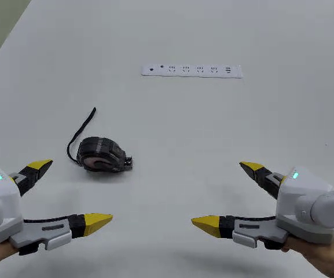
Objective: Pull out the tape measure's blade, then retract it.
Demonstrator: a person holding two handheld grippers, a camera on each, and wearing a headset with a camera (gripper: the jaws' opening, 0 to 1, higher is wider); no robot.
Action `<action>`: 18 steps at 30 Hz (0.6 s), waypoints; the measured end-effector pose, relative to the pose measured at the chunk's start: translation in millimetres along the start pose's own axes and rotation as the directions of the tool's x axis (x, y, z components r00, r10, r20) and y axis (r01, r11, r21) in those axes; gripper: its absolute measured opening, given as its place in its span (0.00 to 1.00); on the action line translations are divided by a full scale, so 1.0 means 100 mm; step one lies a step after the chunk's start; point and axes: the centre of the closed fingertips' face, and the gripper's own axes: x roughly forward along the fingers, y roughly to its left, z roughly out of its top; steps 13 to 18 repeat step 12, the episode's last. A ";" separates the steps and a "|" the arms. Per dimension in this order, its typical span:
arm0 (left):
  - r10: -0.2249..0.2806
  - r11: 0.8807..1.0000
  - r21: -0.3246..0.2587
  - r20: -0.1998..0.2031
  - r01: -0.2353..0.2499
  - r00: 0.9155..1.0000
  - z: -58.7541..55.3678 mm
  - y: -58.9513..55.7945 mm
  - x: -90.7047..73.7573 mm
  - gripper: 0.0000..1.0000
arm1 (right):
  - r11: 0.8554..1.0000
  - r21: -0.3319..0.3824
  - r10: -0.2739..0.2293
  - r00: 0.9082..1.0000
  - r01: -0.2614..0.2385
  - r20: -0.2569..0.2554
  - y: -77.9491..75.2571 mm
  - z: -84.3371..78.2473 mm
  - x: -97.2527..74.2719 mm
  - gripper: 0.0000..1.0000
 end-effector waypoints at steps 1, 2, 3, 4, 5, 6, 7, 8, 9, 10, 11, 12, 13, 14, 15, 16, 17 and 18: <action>-0.003 1.000 -0.001 0.004 0.003 1.000 0.01 0.00 0.00 1.00 | 1.000 -0.001 0.000 1.000 0.000 0.000 0.00 0.00 -0.01 1.00; -0.003 1.000 0.000 0.006 0.003 1.000 0.01 -0.01 0.00 1.00 | 1.000 -0.002 0.000 1.000 0.000 0.001 0.00 -0.01 -0.01 1.00; -0.004 1.000 0.001 0.008 0.004 1.000 0.02 -0.01 0.00 1.00 | 1.000 -0.003 -0.002 1.000 0.002 0.003 -0.01 -0.01 -0.02 1.00; -0.004 1.000 0.002 0.010 0.004 1.000 0.02 -0.01 0.00 1.00 | 1.000 -0.001 -0.003 1.000 0.003 0.004 -0.02 -0.01 -0.03 1.00; -0.006 1.000 0.002 0.014 0.006 1.000 0.03 -0.01 -0.01 1.00 | 1.000 0.001 -0.003 1.000 0.003 0.006 -0.03 0.00 -0.03 1.00; -0.004 1.000 0.000 0.016 0.004 1.000 0.03 -0.01 -0.01 1.00 | 1.000 0.000 -0.005 1.000 0.005 0.007 -0.03 0.00 -0.04 1.00; -0.003 1.000 -0.001 0.017 0.003 1.000 0.03 -0.01 -0.01 1.00 | 1.000 -0.004 -0.006 1.000 0.006 0.007 -0.03 0.00 -0.04 1.00; -0.004 1.000 -0.004 0.018 0.004 1.000 0.03 -0.01 -0.01 1.00 | 1.000 -0.007 -0.005 1.000 0.005 0.010 -0.04 0.00 -0.05 1.00; -0.004 1.000 -0.004 0.018 0.004 1.000 0.03 -0.01 -0.01 1.00 | 1.000 -0.006 -0.005 1.000 0.005 0.009 -0.04 0.00 -0.05 1.00; -0.004 1.000 -0.004 0.019 0.004 1.000 0.04 -0.01 -0.01 1.00 | 1.000 -0.006 -0.005 1.000 0.005 0.008 -0.04 0.00 -0.05 1.00; -0.004 1.000 -0.003 0.019 0.004 1.000 0.04 -0.01 -0.01 1.00 | 1.000 -0.006 -0.004 1.000 0.005 0.007 -0.04 -0.01 -0.06 1.00; -0.005 1.000 -0.003 0.020 0.005 1.000 0.04 -0.01 -0.01 1.00 | 1.000 -0.007 -0.005 1.000 0.005 0.005 -0.05 -0.01 -0.06 1.00; -0.005 1.000 -0.003 0.020 0.005 1.000 0.04 -0.01 -0.01 1.00 | 1.000 -0.007 -0.005 1.000 0.005 0.005 -0.05 -0.01 -0.06 1.00; -0.005 1.000 -0.003 0.020 0.005 1.000 0.04 -0.01 -0.01 1.00 | 1.000 -0.007 -0.005 1.000 0.005 0.005 -0.05 -0.01 -0.06 1.00; -0.005 1.000 -0.003 0.020 0.005 1.000 0.04 -0.01 -0.01 1.00 | 1.000 -0.007 -0.005 1.000 0.005 0.005 -0.05 -0.01 -0.06 1.00; -0.005 1.000 -0.003 0.020 0.005 1.000 0.04 -0.01 -0.01 1.00 | 1.000 -0.007 -0.005 1.000 0.005 0.005 -0.05 -0.01 -0.06 1.00; -0.005 1.000 -0.003 0.020 0.005 1.000 0.04 -0.01 -0.01 1.00 | 1.000 -0.007 -0.005 1.000 0.005 0.005 -0.05 -0.01 -0.06 1.00; -0.005 1.000 -0.003 0.020 0.005 1.000 0.04 -0.01 -0.01 1.00 | 1.000 -0.007 -0.005 1.000 0.005 0.005 -0.05 -0.01 -0.06 1.00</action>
